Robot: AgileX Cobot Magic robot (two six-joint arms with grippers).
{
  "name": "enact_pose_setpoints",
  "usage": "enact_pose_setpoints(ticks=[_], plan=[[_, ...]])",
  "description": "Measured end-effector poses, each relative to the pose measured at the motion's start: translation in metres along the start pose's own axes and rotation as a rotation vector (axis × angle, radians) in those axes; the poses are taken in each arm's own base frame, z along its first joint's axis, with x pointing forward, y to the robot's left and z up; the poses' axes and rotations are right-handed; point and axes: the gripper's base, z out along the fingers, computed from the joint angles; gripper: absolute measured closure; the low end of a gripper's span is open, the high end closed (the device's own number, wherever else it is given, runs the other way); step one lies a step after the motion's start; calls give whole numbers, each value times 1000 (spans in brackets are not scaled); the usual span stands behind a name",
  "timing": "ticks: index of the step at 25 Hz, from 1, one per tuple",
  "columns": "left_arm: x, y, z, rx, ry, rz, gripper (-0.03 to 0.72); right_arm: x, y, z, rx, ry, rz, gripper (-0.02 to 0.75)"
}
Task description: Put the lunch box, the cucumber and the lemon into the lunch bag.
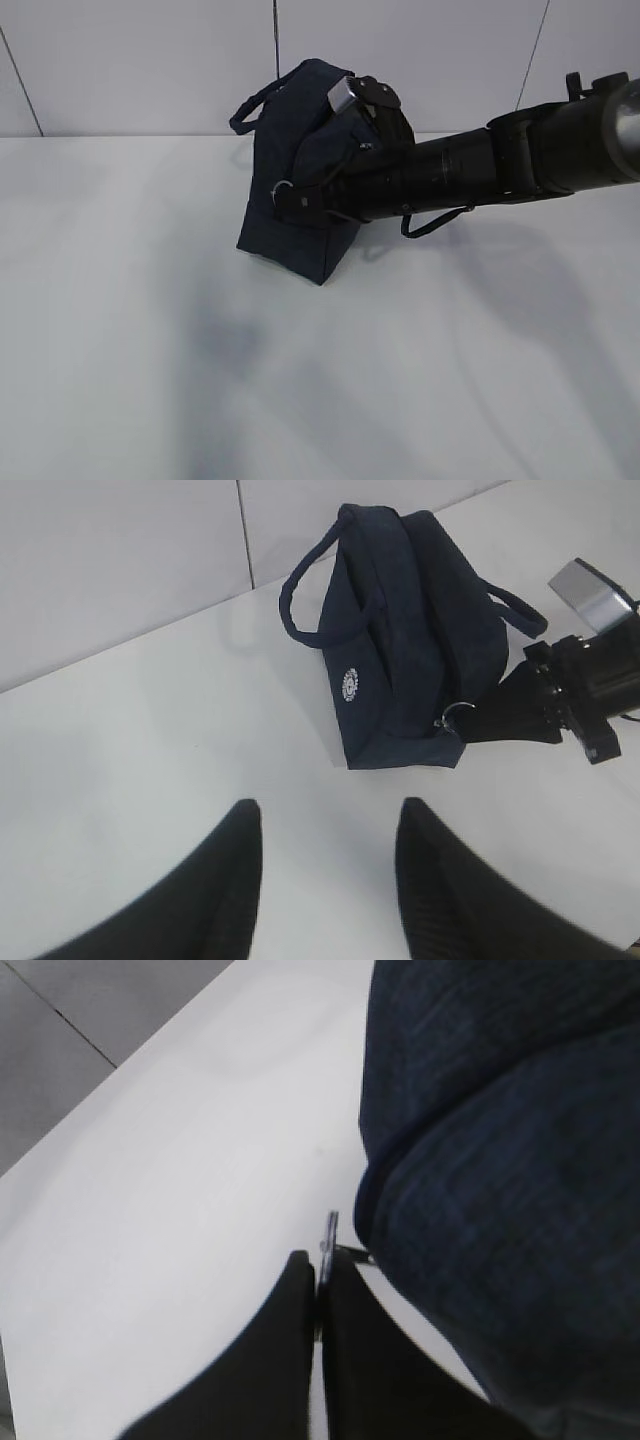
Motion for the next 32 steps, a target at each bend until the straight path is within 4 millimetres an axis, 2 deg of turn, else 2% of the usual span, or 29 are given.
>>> enact_pose_setpoints(ticks=[8, 17, 32], plan=[[2, -1, 0, 12, 21, -1, 387, -8, 0, 0, 4, -39, 16, 738], [3, -2, 0, 21, 28, -5, 387, -29, 2, -1, 4, -92, -19, 738], [2, -4, 0, 45, 21, -23, 387, -36, -3, -2, 72, -108, -17, 738]])
